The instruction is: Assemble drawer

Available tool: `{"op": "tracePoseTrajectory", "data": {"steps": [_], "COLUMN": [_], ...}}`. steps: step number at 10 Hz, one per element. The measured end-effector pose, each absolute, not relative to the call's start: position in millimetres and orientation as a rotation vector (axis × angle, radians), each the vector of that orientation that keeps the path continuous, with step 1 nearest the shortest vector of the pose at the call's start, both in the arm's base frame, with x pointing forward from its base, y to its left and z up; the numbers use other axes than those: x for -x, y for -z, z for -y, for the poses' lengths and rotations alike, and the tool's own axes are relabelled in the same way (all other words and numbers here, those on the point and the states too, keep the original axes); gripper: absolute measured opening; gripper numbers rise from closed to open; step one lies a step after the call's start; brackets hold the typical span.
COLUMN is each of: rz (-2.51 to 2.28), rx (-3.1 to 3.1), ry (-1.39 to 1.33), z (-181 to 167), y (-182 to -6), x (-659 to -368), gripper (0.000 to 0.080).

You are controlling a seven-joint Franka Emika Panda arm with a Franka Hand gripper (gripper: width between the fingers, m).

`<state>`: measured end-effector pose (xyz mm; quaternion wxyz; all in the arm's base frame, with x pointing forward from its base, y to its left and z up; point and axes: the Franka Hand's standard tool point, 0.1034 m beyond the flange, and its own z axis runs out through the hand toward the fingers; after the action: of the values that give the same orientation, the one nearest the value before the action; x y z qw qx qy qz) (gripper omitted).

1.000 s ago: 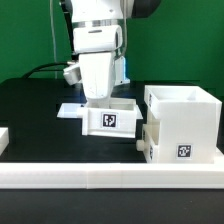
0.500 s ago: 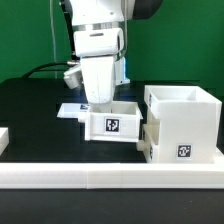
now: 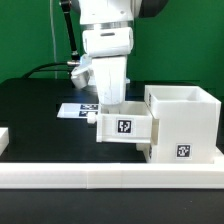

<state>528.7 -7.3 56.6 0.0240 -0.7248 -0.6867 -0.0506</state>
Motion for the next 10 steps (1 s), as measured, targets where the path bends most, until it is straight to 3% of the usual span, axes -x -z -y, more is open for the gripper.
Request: {"op": "tracePoseTrajectory", "data": {"steps": [10], "rz": [2.129], "rx": [2.227], "ry": [0.154], "z": [-2.2], "y": [-52.8], "x": [-526.4], "gripper": [0.0042]}}
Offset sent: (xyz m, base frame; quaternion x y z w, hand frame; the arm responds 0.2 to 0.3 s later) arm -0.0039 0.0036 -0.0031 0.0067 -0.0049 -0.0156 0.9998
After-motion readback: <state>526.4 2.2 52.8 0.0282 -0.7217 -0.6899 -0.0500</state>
